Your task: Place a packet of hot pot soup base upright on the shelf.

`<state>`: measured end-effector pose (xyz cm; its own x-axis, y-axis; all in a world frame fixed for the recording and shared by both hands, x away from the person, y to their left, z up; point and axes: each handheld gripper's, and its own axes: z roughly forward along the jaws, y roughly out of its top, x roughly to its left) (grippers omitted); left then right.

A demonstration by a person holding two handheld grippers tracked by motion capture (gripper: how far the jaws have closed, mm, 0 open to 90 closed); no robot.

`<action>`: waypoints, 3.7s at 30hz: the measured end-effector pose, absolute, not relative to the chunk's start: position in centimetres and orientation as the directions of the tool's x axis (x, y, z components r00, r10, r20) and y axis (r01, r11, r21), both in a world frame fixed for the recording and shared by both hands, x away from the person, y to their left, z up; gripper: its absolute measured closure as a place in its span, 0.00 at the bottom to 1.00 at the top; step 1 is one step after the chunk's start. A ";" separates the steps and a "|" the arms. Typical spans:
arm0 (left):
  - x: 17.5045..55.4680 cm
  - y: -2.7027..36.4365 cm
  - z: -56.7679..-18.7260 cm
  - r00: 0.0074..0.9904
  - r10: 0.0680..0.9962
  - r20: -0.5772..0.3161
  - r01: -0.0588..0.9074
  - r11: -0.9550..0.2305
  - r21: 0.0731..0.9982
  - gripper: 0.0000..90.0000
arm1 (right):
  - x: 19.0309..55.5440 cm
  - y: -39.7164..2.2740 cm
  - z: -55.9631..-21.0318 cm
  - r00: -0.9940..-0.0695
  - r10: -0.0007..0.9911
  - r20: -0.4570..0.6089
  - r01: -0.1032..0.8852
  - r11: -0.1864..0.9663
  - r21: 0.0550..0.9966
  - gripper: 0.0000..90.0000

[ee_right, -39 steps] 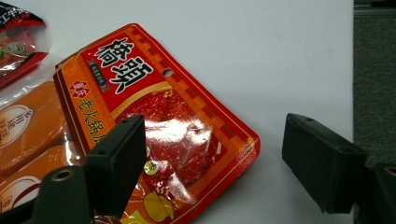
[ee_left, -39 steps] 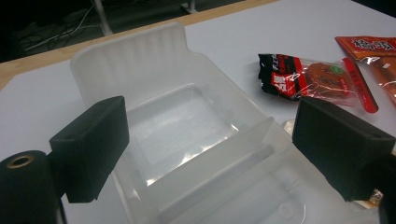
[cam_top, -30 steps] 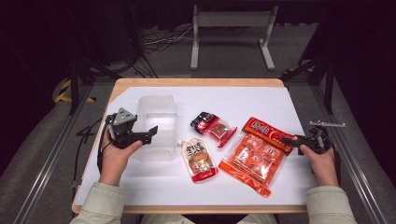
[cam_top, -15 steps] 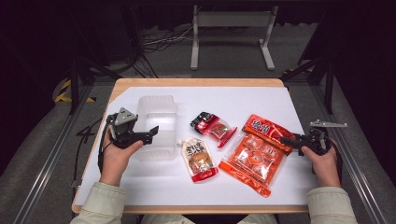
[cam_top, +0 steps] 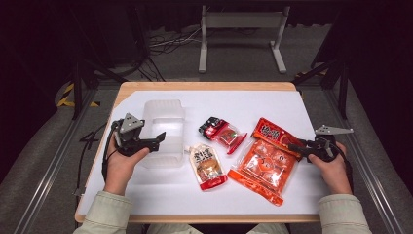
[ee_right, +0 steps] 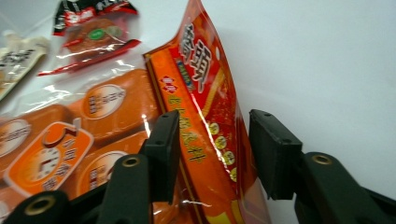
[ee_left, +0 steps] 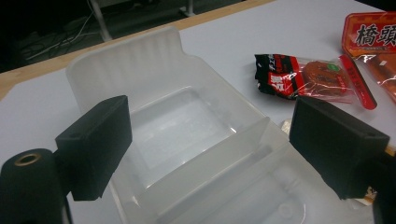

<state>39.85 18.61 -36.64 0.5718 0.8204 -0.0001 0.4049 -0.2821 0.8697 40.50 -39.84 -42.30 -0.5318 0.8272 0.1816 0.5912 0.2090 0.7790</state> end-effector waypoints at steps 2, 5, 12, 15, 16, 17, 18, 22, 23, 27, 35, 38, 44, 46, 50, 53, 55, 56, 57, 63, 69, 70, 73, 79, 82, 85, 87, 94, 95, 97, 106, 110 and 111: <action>39.8 18.6 -36.6 0.572 0.820 0.000 0.405 -0.283 0.869 0.16 | 40.6 -39.8 -42.5 -0.532 0.828 0.175 0.589 0.214 0.780 0.67; 39.8 18.6 -36.6 0.572 0.821 -0.001 0.405 -0.281 0.870 0.16 | 40.8 -39.7 -42.9 -0.535 0.829 0.165 0.602 0.236 0.763 0.73; 39.7 18.7 -36.6 0.586 0.810 -0.005 0.374 -0.265 0.889 0.22 | 41.1 -39.5 -43.5 -0.517 0.849 0.111 0.608 0.274 0.745 0.85; 39.7 18.7 -36.6 0.589 0.808 -0.007 0.385 -0.273 0.882 0.24 | 41.2 -39.6 -43.4 -0.522 0.846 0.107 0.606 0.279 0.745 0.96; 39.7 18.7 -36.6 0.592 0.806 -0.011 0.395 -0.278 0.876 0.26 | 41.2 -39.6 -43.4 -0.533 0.839 0.109 0.606 0.289 0.741 1.00; 39.7 18.7 -36.7 0.601 0.799 -0.024 0.403 -0.278 0.872 0.29 | 41.2 -39.6 -43.3 -0.531 0.841 0.104 0.609 0.293 0.737 1.00; 39.7 18.7 -36.7 0.608 0.793 -0.026 0.407 -0.284 0.868 0.30 | 41.2 -39.5 -43.3 -0.531 0.842 0.098 0.608 0.298 0.736 1.00; 39.7 18.7 -36.8 0.603 0.798 -0.023 0.412 -0.286 0.865 0.32 | 41.1 -39.4 -42.8 -0.525 0.847 0.082 0.603 0.302 0.739 1.00; 39.7 18.7 -36.8 0.603 0.798 -0.023 0.412 -0.286 0.865 0.32 | 41.1 -39.4 -42.8 -0.525 0.847 0.082 0.603 0.302 0.739 1.00; 39.9 18.7 -37.0 0.632 0.771 -0.078 0.434 -0.270 0.860 0.34 | 40.7 -39.5 -41.7 -0.520 0.851 0.073 0.585 0.292 0.756 1.00; 40.1 18.2 -37.2 0.671 0.735 -0.103 0.427 -0.269 0.863 0.34 | 39.5 -39.6 -39.0 -0.528 0.846 0.079 0.547 0.267 0.793 1.00; 40.2 18.4 -37.3 0.657 0.737 -0.158 0.461 -0.227 0.858 0.28 | 39.0 -39.8 -38.0 -0.537 0.839 0.091 0.537 0.257 0.804 1.00; 40.3 18.8 -37.5 0.659 0.711 -0.244 0.510 -0.185 0.840 0.26 | 37.7 -40.0 -35.7 -0.554 0.827 0.093 0.512 0.251 0.821 1.00; 40.4 18.7 -37.6 0.663 0.715 -0.220 0.487 -0.189 0.852 0.21 | 37.4 -39.8 -35.1 -0.564 0.821 0.090 0.500 0.252 0.828 1.00; 40.3 18.5 -37.7 0.634 0.748 -0.193 0.464 -0.168 0.870 0.09 | 37.1 -39.4 -34.3 -0.573 0.816 0.074 0.483 0.263 0.835 1.00; 39.9 18.6 -37.6 0.660 0.732 -0.169 0.390 -0.142 0.910 0.07 | 36.6 -39.2 -33.5 -0.593 0.803 0.068 0.461 0.268 0.846 1.00; 39.6 18.8 -37.5 0.682 0.712 -0.168 0.368 -0.135 0.920 0.05 | 36.1 -38.6 -32.5 -0.613 0.789 0.048 0.433 0.284 0.855 1.00; 39.6 18.8 -37.5 0.682 0.712 -0.168 0.368 -0.135 0.920 0.04 | 35.9 -38.4 -32.2 -0.618 0.785 0.040 0.424 0.290 0.858 1.00; 39.6 18.8 -37.6 0.682 0.711 -0.171 0.375 -0.140 0.916 0.05 | 35.6 -38.1 -31.8 -0.627 0.779 0.033 0.411 0.294 0.863 1.00; 39.5 18.4 -37.6 0.678 0.720 -0.149 0.371 -0.161 0.915 0.09 | 34.7 -37.0 -30.1 -0.663 0.748 0.013 0.358 0.302 0.884 1.00; 39.2 17.9 -37.5 0.696 0.709 -0.112 0.366 -0.216 0.905 0.11 | 34.0 -35.4 -28.2 -0.715 0.698 -0.017 0.297 0.326 0.897 1.00; 39.1 17.7 -37.6 0.698 0.707 -0.114 0.369 -0.218 0.904 0.12 | 34.0 -35.1 -28.0 -0.725 0.689 -0.022 0.289 0.333 0.898 1.00; 38.7 17.5 -37.5 0.710 0.696 -0.109 0.362 -0.227 0.904 0.13 | 34.0 -34.0 -27.0 -0.756 0.654 -0.035 0.261 0.349 0.900 1.00; 38.3 17.3 -37.5 0.723 0.683 -0.105 0.354 -0.236 0.905 0.14 | 34.1 -32.4 -25.5 -0.792 0.608 -0.059 0.225 0.381 0.897 1.00; 38.3 17.4 -37.4 0.723 0.682 -0.109 0.349 -0.225 0.910 0.14 | 34.3 -31.0 -24.2 -0.814 0.570 -0.107 0.181 0.425 0.887 1.00; 38.4 17.6 -37.4 0.723 0.682 -0.115 0.344 -0.211 0.915 0.12 | 34.7 -30.3 -23.4 -0.816 0.562 -0.136 0.167 0.453 0.876 1.00; 38.4 17.6 -37.5 0.723 0.681 -0.116 0.342 -0.207 0.917 0.12 | 35.0 -29.9 -23.0 -0.813 0.563 -0.151 0.164 0.469 0.868 1.00; 38.7 17.2 -37.6 0.742 0.661 -0.113 0.315 -0.194 0.929 0.10 | 35.8 -29.0 -21.2 -0.830 0.535 -0.156 0.141 0.472 0.870 1.00; 38.7 17.1 -37.6 0.745 0.657 -0.115 0.316 -0.195 0.928 0.10 | 35.9 -28.9 -21.0 -0.834 0.529 -0.154 0.135 0.467 0.874 1.00; 38.7 17.1 -37.6 0.748 0.654 -0.115 0.316 -0.197 0.928 0.09 | 35.9 -28.7 -20.8 -0.836 0.524 -0.164 0.122 0.468 0.875 1.00; 39.0 16.3 -37.7 0.787 0.597 -0.159 0.321 -0.177 0.930 0.02 | 36.5 -27.0 -19.7 -0.862 0.484 -0.152 0.091 0.441 0.893 1.00; 39.3 15.9 -37.8 0.795 0.580 -0.175 0.301 -0.128 0.945 0.02 | 37.0 -26.2 -19.2 -0.869 0.468 -0.162 0.071 0.441 0.895 1.00; 39.4 15.7 -37.8 0.796 0.578 -0.181 0.304 -0.123 0.945 0.02 | 37.2 -26.0 -19.1 -0.871 0.464 -0.161 0.069 0.439 0.896 1.00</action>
<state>39.36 15.73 -37.76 0.7960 0.5776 -0.1810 0.3042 -0.1231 0.9446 37.17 -26.01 -19.06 -0.8710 0.4642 -0.1606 0.0686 0.4387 0.8960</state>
